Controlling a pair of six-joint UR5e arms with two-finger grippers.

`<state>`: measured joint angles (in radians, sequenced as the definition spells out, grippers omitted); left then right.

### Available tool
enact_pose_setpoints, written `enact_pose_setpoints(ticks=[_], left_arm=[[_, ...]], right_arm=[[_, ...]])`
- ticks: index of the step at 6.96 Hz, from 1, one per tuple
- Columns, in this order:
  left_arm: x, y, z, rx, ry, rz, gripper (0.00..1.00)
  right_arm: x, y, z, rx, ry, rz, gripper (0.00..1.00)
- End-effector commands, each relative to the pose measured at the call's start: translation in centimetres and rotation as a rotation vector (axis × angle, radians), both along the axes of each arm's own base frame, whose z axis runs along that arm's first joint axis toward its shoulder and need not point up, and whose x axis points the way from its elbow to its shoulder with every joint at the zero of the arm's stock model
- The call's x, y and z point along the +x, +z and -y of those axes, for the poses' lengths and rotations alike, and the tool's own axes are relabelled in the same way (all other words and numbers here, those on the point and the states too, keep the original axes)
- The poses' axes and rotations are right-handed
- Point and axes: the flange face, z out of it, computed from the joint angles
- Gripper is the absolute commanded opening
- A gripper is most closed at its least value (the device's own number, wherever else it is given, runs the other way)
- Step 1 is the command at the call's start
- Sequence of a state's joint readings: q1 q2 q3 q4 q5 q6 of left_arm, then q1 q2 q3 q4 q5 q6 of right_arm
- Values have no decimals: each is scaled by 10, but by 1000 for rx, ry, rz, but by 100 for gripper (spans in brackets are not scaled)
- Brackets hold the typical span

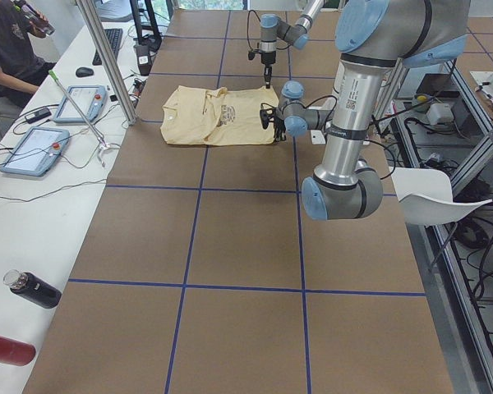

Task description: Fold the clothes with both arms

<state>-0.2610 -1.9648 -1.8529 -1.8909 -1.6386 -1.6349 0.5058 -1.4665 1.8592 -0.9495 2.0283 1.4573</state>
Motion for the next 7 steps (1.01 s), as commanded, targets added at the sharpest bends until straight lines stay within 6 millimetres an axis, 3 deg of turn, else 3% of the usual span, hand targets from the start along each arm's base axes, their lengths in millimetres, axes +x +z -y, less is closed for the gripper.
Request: enact_pose_setpoints(ticks=[1, 4, 6, 7], left_arm=[[-9, -12, -3, 20, 11, -5, 0], [-29, -36, -6, 29, 17, -58, 0], [-65, -28, -20, 107, 80, -56, 0], [-68, -23, -24, 93, 106, -53, 0]], right_arm=[[2, -2, -1, -5, -9, 6, 0], [7, -11, -6, -46, -12, 28, 0], [23, -15, -17, -66, -33, 44, 0], [35, -17, -26, -83, -39, 48, 0]])
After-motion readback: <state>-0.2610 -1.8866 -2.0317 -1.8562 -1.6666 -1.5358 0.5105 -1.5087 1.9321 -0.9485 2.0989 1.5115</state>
